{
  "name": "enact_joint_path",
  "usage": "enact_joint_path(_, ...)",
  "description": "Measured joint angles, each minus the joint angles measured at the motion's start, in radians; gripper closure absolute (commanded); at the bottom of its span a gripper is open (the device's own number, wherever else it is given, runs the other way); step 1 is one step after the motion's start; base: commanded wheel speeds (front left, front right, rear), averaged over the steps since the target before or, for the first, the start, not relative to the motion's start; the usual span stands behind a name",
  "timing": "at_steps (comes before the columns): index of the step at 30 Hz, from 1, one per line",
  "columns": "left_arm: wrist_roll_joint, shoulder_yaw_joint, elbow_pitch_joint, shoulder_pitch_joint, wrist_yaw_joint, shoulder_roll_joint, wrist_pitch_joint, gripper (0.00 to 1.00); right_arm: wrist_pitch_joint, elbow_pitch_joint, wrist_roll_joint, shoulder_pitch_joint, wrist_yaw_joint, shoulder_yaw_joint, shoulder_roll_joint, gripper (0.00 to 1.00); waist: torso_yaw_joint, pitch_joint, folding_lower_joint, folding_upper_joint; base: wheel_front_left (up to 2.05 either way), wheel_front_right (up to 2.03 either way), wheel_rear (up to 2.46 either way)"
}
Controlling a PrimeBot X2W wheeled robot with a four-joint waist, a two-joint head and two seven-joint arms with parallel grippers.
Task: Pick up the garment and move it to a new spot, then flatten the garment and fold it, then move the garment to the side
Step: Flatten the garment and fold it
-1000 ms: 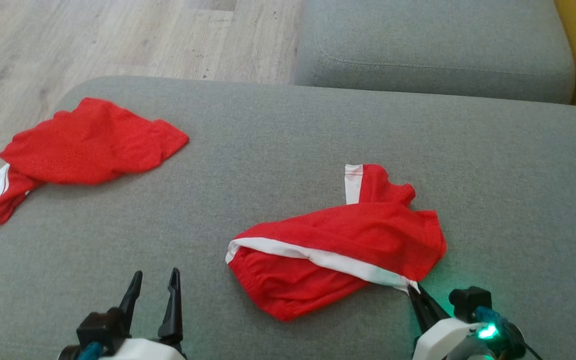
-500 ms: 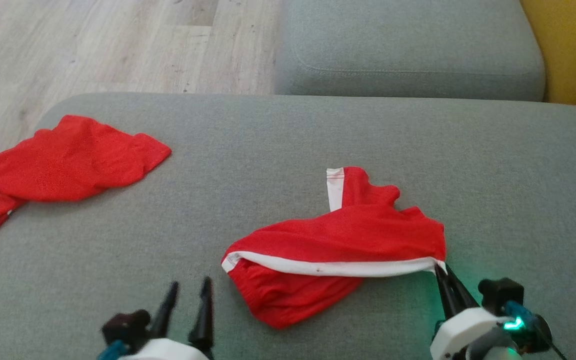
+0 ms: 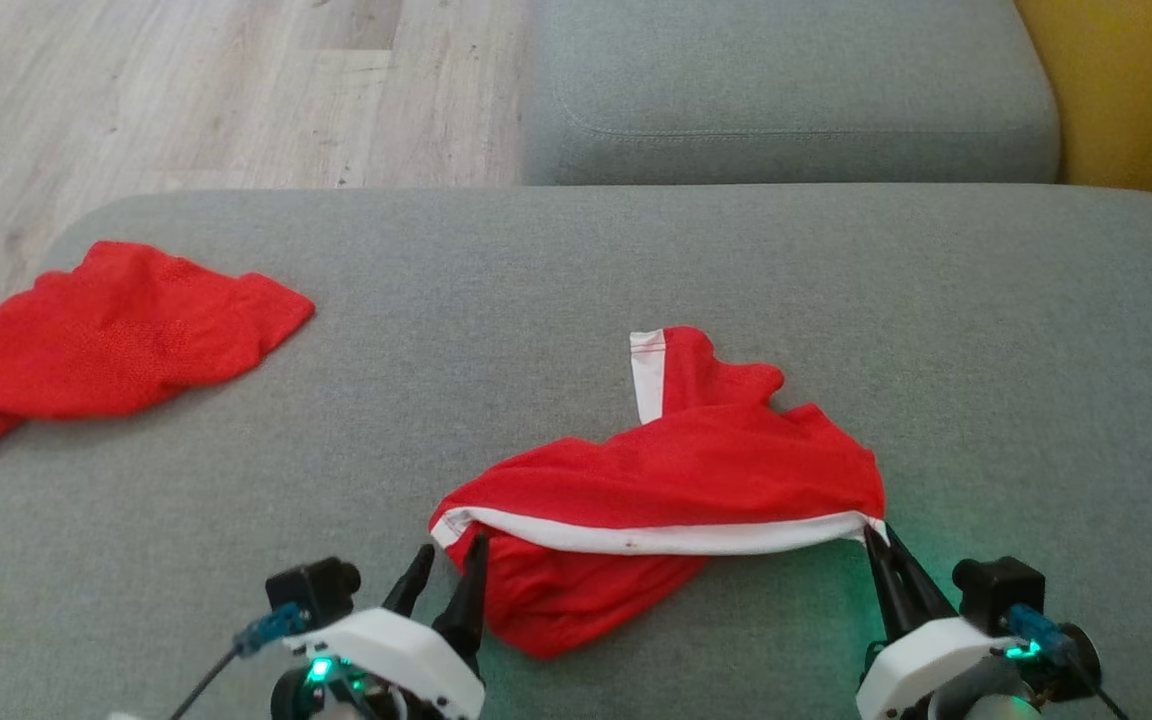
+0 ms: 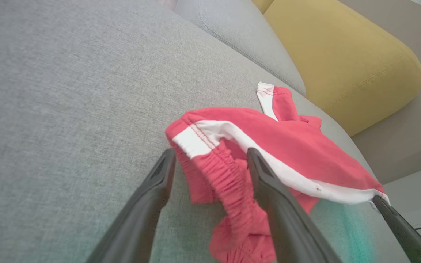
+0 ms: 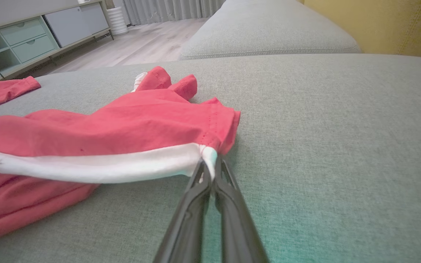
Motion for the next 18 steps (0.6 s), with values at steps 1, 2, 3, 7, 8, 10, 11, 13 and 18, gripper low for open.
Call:
enact_joint_path(1, -0.001, 0.0, 0.013, -0.01, -0.007, -0.004, 0.0, 0.0, 0.001, -0.003, 0.0, 0.0, 0.0, 0.002, 0.0, 1.0, -0.003, 0.001, 0.0, 0.0, 0.0, 0.0, 0.0)
enact_joint_path(2, -0.012, 0.001, 0.022, -0.018, -0.011, -0.009, 0.007, 0.0, 0.001, -0.005, 0.0, 0.0, 0.0, 0.003, 0.0, 1.0, -0.005, 0.003, 0.0, 0.0, 0.0, 0.0, 0.0)
enact_joint_path(3, -0.018, 0.0, 0.033, -0.026, -0.014, -0.015, 0.01, 0.0, 0.001, -0.006, 0.0, 0.0, 0.0, 0.003, 0.0, 1.0, -0.007, 0.004, 0.0, 0.0, 0.0, 0.0, 0.0)
enact_joint_path(7, -0.02, 0.001, 0.063, -0.045, -0.026, -0.027, 0.008, 0.02, 0.001, -0.011, 0.0, 0.0, 0.0, 0.003, 0.0, 1.0, -0.015, 0.009, 0.0, 0.0, 0.0, 0.0, 0.0)
enact_joint_path(8, -0.026, 0.002, 0.072, -0.05, -0.027, -0.027, 0.008, 0.07, 0.001, -0.014, 0.0, 0.0, 0.0, 0.003, 0.0, 1.0, -0.017, 0.009, 0.0, 0.0, 0.0, 0.0, 0.0)
enact_joint_path(10, -0.041, 0.011, 0.087, -0.055, -0.027, -0.031, 0.009, 0.13, 0.001, -0.016, 0.0, 0.0, 0.0, 0.003, 0.0, 1.0, -0.02, 0.011, 0.0, 0.0, 0.0, 0.0, 0.0)
enact_joint_path(11, -0.041, 0.011, 0.087, -0.055, -0.027, -0.031, 0.009, 0.2, 0.001, -0.016, 0.0, 0.0, 0.0, 0.003, 0.0, 1.0, -0.02, 0.011, 0.0, 0.0, 0.0, 0.0, 0.0)
enact_joint_path(13, -0.054, 0.011, 0.101, -0.058, -0.028, -0.035, 0.019, 0.18, 0.001, -0.016, 0.0, 0.0, 0.0, 0.003, 0.0, 1.0, -0.024, 0.013, 0.0, 0.0, 0.0, 0.0, 0.0)
enact_joint_path(18, -0.07, 0.013, 0.119, -0.078, -0.037, -0.04, 0.033, 0.05, 0.001, -0.019, 0.0, 0.0, 0.0, 0.004, 0.0, 1.0, -0.033, 0.017, 0.0, 0.0, 0.0, 0.0, 0.0)
